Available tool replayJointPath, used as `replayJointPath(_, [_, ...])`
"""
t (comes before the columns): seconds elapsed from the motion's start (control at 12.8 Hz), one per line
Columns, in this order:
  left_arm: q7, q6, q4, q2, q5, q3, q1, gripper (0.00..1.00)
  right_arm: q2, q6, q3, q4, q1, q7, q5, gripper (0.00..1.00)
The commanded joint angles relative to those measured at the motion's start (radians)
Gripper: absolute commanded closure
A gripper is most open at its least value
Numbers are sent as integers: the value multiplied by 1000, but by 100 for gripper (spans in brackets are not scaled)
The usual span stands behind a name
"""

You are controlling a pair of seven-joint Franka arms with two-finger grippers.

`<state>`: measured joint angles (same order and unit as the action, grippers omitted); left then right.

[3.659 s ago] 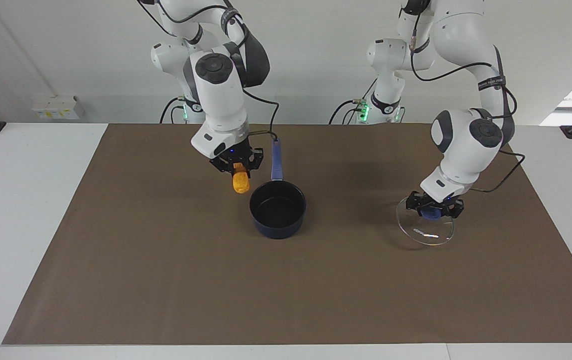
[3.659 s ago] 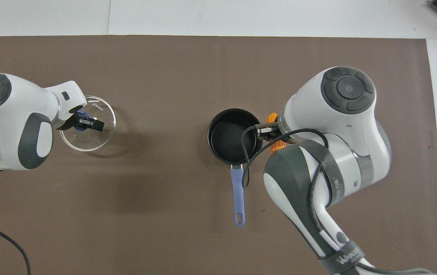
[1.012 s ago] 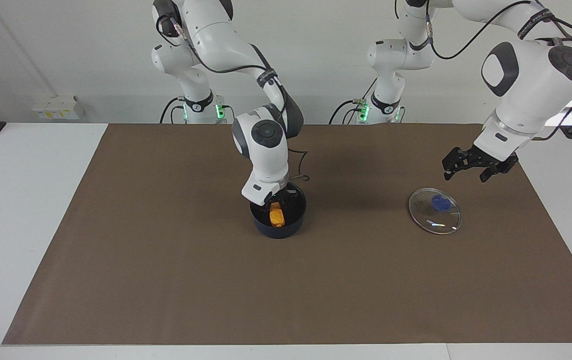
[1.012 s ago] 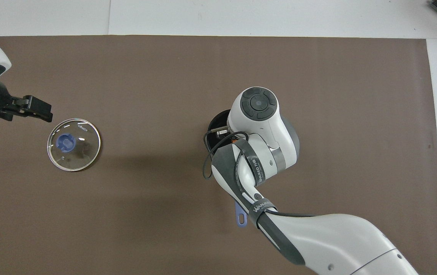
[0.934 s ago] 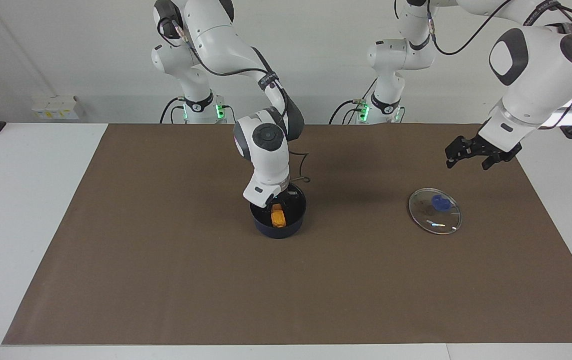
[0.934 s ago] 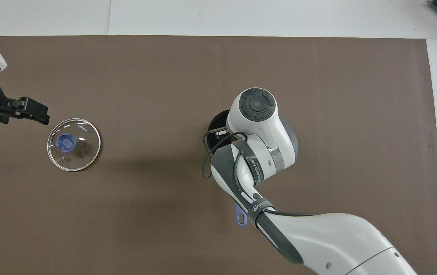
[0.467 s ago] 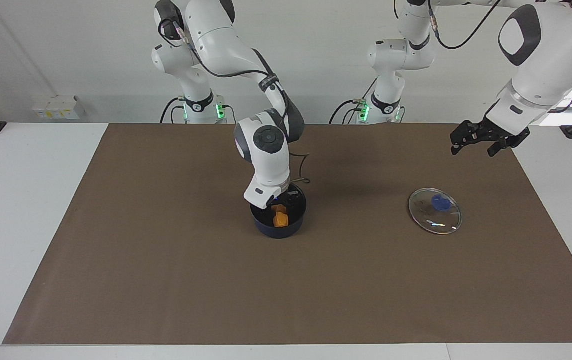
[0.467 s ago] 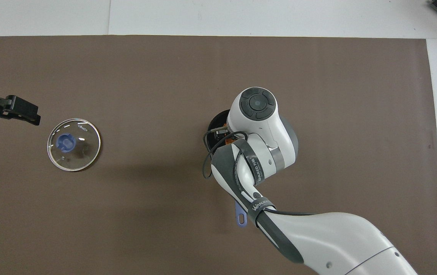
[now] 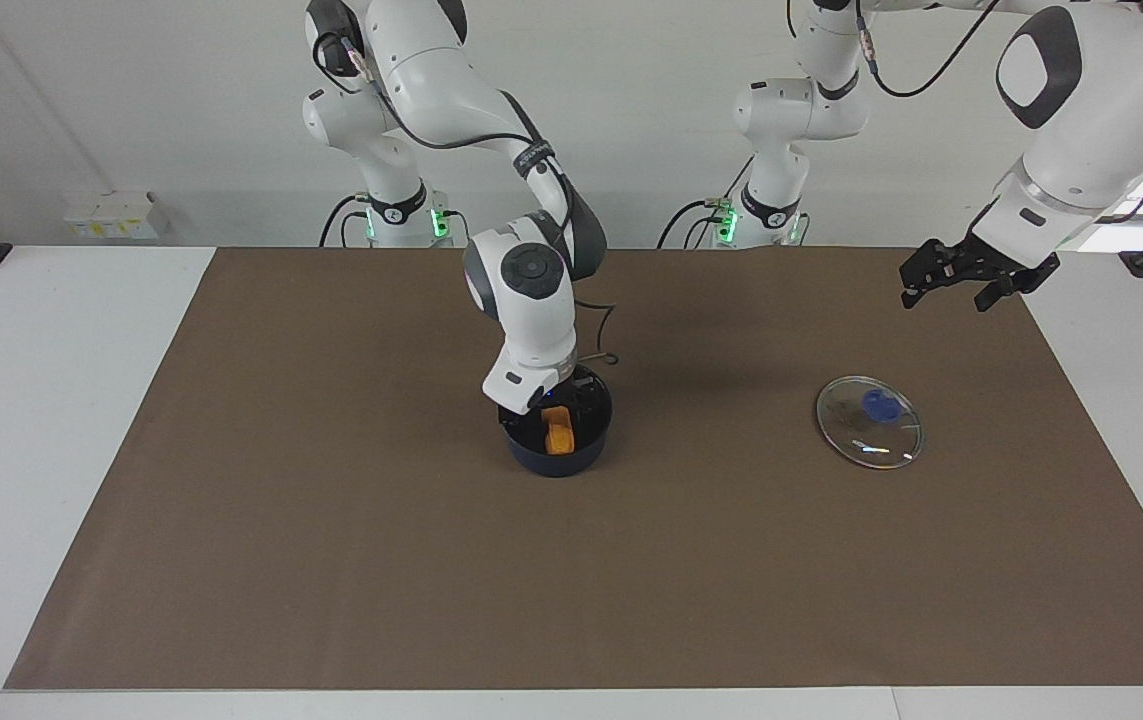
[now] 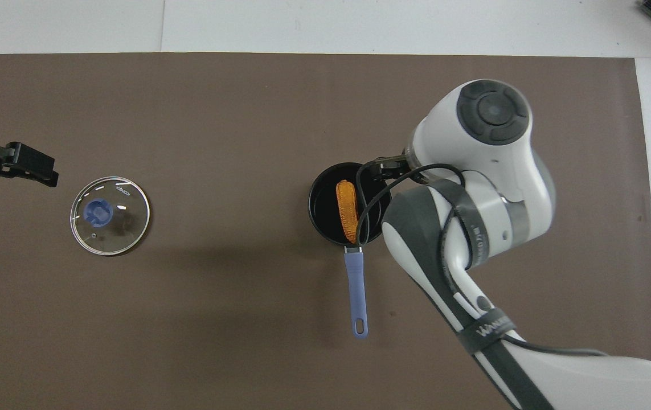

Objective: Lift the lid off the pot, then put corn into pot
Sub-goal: 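Lower the corn into the pot and open the right gripper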

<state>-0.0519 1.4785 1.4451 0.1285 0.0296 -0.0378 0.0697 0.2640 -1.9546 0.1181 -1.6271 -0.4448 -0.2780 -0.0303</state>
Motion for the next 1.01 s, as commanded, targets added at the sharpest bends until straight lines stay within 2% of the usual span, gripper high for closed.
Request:
replayJointPath(0.0, [9, 5, 29, -27, -2, -2, -4, 0, -103, 84, -12, -27, 64, 25, 13, 0])
replayJointPath(0.39, [10, 5, 29, -27, 0, -2, -4, 0, -229, 313, -11, -34, 199, 140, 16, 0])
replayJointPath(0.7, [10, 5, 29, -27, 0, -2, -4, 0, -258, 373, -11, -37, 323, 258, 16, 0])
replayJointPath(0.93, [10, 5, 29, -27, -2, -2, -4, 0, -269, 381, -11, -27, 364, 272, 16, 0])
